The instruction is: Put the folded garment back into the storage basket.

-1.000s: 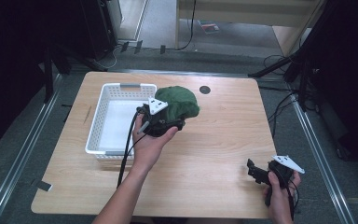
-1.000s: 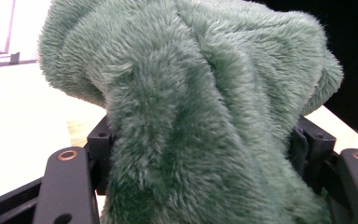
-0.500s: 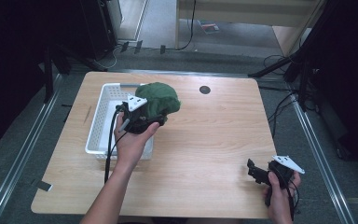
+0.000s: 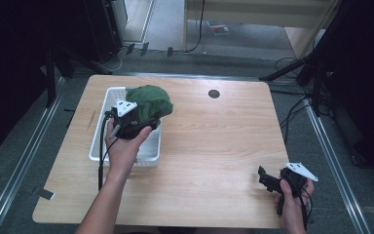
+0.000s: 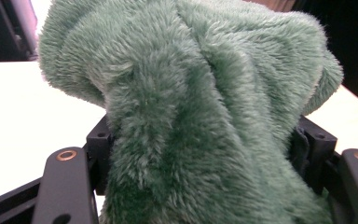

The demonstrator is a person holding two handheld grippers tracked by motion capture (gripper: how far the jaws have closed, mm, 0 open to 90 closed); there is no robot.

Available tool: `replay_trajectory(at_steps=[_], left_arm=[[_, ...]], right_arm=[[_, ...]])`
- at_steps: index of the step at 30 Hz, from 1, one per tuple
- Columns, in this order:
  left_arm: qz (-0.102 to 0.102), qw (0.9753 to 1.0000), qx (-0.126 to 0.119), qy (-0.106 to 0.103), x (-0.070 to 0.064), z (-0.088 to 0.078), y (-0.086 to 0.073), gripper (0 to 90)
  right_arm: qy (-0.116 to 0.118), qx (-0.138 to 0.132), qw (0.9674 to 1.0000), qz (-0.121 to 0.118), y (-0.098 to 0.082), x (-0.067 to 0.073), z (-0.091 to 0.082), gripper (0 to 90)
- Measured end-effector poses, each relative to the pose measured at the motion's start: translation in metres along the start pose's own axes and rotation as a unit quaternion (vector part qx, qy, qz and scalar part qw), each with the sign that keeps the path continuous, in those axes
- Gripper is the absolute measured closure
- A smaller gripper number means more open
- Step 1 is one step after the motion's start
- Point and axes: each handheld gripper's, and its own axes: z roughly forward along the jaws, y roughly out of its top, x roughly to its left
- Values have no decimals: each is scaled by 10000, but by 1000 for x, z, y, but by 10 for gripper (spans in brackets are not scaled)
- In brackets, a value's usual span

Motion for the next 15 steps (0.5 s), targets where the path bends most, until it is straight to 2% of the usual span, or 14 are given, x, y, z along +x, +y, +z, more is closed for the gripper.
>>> replay_trajectory(at_steps=[2,6,10,15], left_arm=[[0,9999,-17,109,9,1,-3,295],[-22,9998,-33,185,17,1,-5,294],[-186,9993,-28,317,36,1,-9,291],[-271,9988,-1,404,53,2,-10,290]], right_arm=[[-15,10,10000,6,0,0,0,0],[-19,-9,10000,17,0,0,0,0],[-25,-30,10000,-13,0,0,0,0],[-20,-1,10000,-7,0,0,0,0]])
